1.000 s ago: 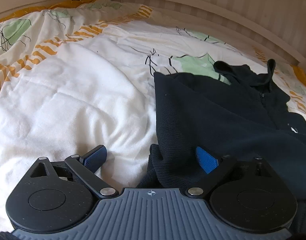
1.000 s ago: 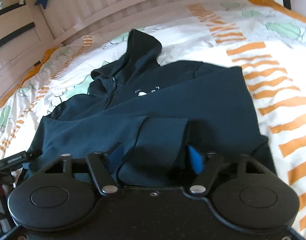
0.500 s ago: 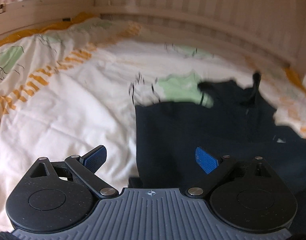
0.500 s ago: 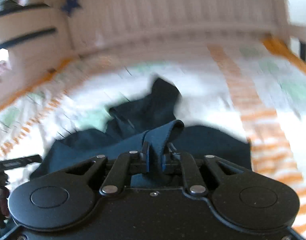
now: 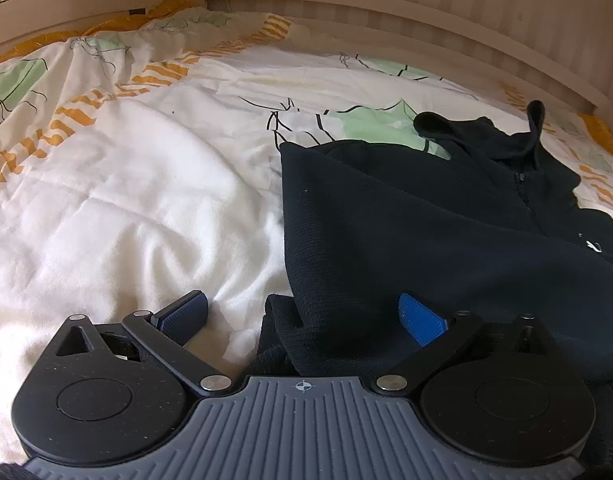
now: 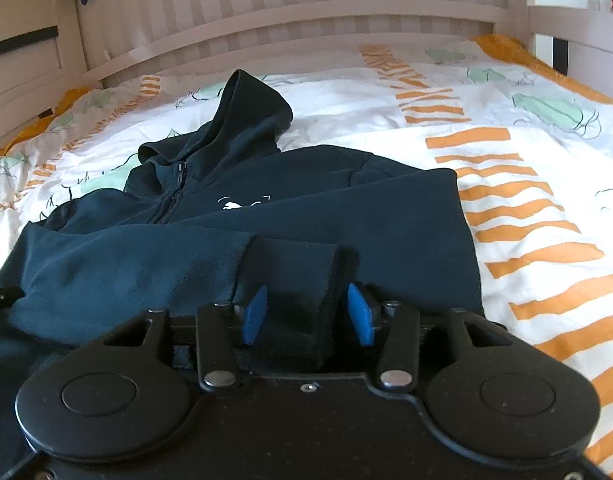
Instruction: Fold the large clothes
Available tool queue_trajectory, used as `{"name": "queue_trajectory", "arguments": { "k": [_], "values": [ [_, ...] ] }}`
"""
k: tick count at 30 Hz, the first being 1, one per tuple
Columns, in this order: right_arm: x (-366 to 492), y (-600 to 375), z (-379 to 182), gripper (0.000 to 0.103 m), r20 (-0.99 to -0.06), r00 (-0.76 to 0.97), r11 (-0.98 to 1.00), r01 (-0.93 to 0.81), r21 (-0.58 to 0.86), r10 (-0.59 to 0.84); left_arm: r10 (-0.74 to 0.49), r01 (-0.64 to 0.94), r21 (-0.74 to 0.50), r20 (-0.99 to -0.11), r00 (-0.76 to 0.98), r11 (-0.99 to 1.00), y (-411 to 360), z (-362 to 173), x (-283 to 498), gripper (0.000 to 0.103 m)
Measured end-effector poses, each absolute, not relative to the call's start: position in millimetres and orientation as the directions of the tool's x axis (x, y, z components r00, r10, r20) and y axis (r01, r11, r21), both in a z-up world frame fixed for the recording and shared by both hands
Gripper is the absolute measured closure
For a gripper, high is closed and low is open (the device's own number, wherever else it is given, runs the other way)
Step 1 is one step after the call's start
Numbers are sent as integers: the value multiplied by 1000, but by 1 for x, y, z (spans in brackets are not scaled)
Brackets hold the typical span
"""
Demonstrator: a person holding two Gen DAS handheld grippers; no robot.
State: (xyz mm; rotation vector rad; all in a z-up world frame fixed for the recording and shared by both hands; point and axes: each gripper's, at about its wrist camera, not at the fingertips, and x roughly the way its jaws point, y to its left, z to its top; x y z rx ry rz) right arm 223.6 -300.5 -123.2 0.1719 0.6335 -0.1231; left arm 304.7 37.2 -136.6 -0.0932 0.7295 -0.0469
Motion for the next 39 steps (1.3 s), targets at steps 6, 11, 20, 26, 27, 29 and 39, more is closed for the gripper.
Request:
{"name": "queue_trajectory", "arguments": {
  "k": [6, 11, 20, 26, 27, 29, 39],
  "values": [
    [225, -301, -125, 49, -586, 808, 977, 168, 130, -61, -70, 9, -96, -662, 747, 995, 37, -138, 305, 0],
    [224, -302, -126, 49, -579, 813, 977, 167, 136, -58, -70, 9, -95, -662, 746, 995, 37, -138, 305, 0],
    [223, -304, -125, 47, -575, 817, 974, 161, 159, -41, -67, 10, -90, -663, 746, 996, 36, -137, 305, 0],
    [223, -306, -126, 45, -571, 821, 971, 156, 181, -26, -67, 10, -90, -663, 745, 996, 36, -137, 306, 0],
    [223, -306, -126, 43, -569, 822, 970, 154, 188, -20, -67, 10, -89, -663, 745, 996, 36, -137, 305, 0],
    [223, -308, -125, 42, -568, 823, 968, 148, 203, -7, -68, 10, -91, -663, 745, 996, 36, -137, 306, 0],
    [228, -300, -116, 0, -585, 805, 974, 47, 222, 95, -124, 41, -135, -697, 706, 990, 44, -126, 310, 0]
  ]
}}
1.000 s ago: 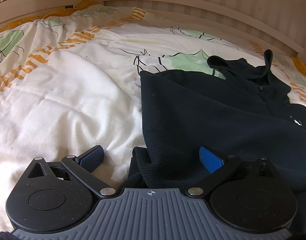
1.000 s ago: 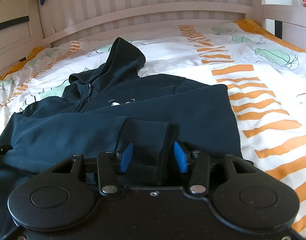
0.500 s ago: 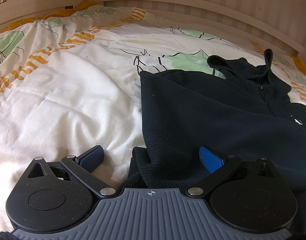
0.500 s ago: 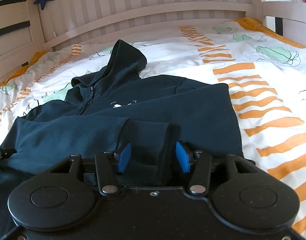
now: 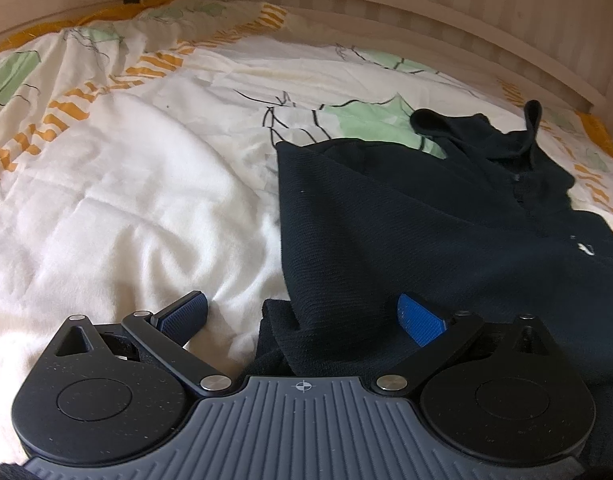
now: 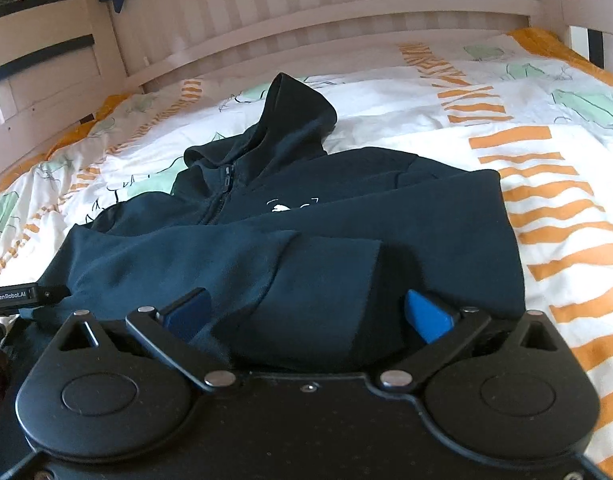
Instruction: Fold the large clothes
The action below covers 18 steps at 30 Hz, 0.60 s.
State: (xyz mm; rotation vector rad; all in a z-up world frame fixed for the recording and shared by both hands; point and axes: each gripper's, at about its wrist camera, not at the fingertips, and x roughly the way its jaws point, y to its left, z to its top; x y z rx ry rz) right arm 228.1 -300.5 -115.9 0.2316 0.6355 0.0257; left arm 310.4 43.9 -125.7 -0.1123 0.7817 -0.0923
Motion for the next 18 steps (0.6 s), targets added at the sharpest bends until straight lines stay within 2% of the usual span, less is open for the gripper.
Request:
{"name": "queue_trajectory", "arguments": {
  "k": [6, 12, 15, 18],
  "values": [
    [230, -300, -90, 0, -590, 799, 982, -3, 188, 116, -183, 100, -162, -660, 728, 982, 41, -76, 308, 0],
    [258, -293, -46, 0, -541, 829, 986, -73, 151, 144, -254, 215, -138, -602, 757, 967, 8, -27, 337, 0],
    [287, -290, -28, 0, -533, 831, 982, -79, 169, 159, -285, 231, -168, -596, 751, 958, -8, -20, 361, 0],
    [316, -291, -23, 0, -544, 823, 981, -74, 182, 163, -280, 246, -140, -595, 753, 959, -31, -24, 386, 1]
  ]
}}
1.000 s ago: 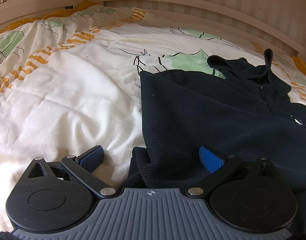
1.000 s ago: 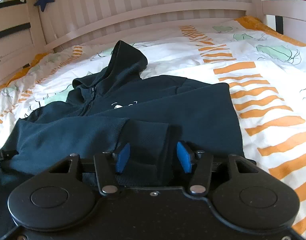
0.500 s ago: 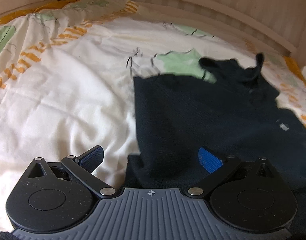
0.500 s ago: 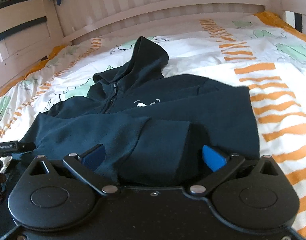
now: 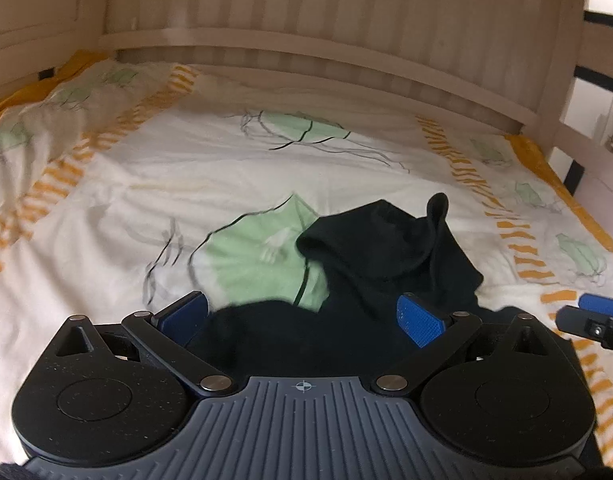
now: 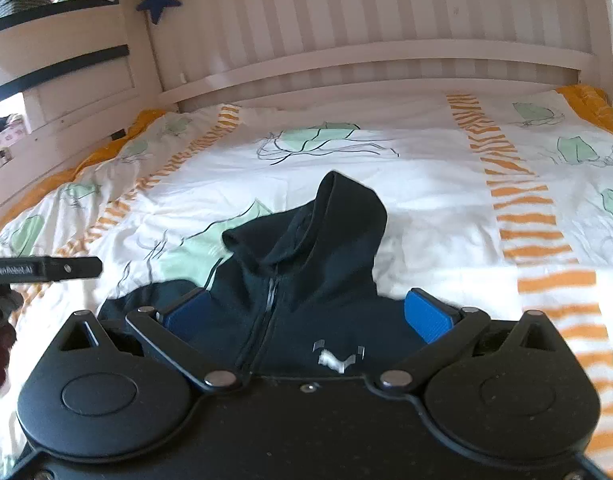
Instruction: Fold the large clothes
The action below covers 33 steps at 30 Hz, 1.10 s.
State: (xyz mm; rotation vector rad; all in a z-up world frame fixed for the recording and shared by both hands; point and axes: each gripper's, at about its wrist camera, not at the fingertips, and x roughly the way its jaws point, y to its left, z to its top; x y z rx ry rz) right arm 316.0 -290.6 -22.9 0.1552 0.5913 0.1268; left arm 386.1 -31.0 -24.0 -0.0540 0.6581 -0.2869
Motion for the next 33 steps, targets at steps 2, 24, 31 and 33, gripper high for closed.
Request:
{"name": "queue_trajectory", "arguments": {
  "k": [2, 24, 31, 33],
  "values": [
    [335, -290, -26, 0, -555, 815, 983, -83, 165, 163, -277, 254, -124, -598, 752, 959, -45, -33, 400, 1],
    [462, -247, -94, 0, -683, 730, 991, -83, -106, -12, -255, 219, -143, -696, 671, 965, -81, -143, 493, 0],
    [467, -277, -94, 1, -612, 774, 981, 54, -187, -159, -260, 220, -148, -693, 673, 964, -80, -142, 491, 0],
    [462, -310, -89, 1, -605, 773, 982, 146, -123, -191, -260, 220, -148, -693, 672, 964, -80, -143, 493, 0]
  ]
}}
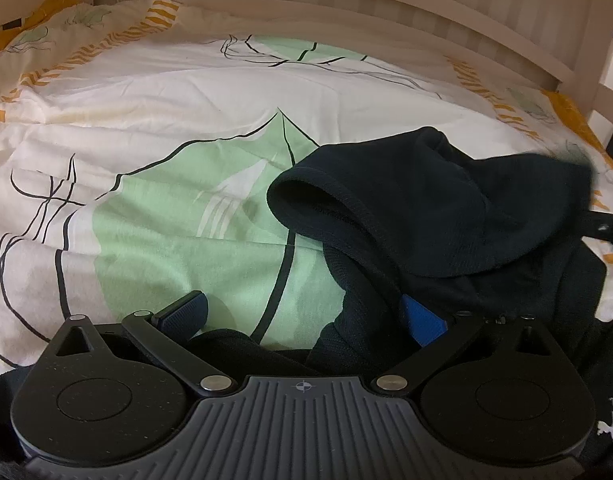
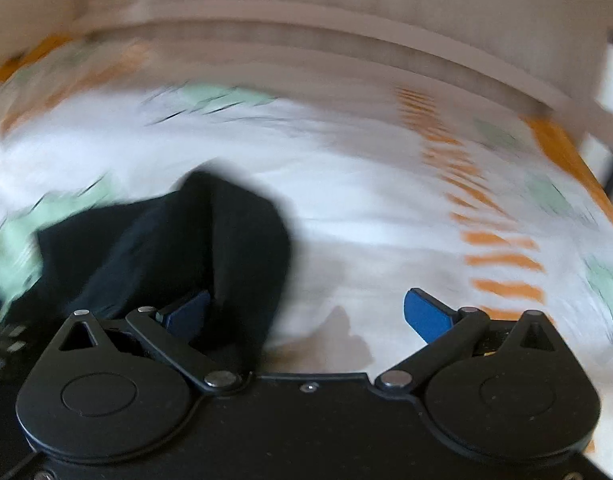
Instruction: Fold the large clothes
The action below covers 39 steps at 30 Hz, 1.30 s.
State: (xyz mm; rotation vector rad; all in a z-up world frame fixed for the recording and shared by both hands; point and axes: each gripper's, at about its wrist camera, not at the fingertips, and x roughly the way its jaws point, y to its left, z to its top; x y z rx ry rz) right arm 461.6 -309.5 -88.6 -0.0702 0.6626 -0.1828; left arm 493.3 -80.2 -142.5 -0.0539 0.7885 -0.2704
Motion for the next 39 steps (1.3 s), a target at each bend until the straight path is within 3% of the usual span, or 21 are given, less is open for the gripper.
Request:
{"name": "queue_trajectory", "arguments": {
  "k": [7, 14, 19, 25, 34, 36, 39],
  "values": [
    [444, -387, -97, 1, -668, 711, 949, 315, 22, -220, -252, 222, -134, -689, 679, 966, -82, -136, 495, 0],
    [433, -370, -78, 1, -580, 814, 973, 159, 165, -34, -227, 237, -77, -665, 711, 968, -77, -115, 494, 1],
    [449, -342, -87, 1, -624, 777, 995, 99, -17, -88, -155, 261, 60, -668, 728, 964, -77, -116, 511, 1],
    [465, -343, -91, 1, -605, 793, 995, 98, 26, -62, -146, 259, 81, -650, 746, 962, -77, -118, 532, 1],
    [494, -331, -98, 1, -632, 770, 996, 77, -51, -91, -71, 217, 144, -657, 751, 966, -86, -123, 557, 2],
    [493, -331, -89, 2, -586, 800, 992, 98, -80, -126, -27, 138, 151, -577, 816, 979, -79, -109, 550, 2],
    [476, -349, -69, 1, -473, 864, 984, 177, -31, -170, -78, 139, 78, -526, 847, 987, -67, -96, 541, 2]
  ]
}}
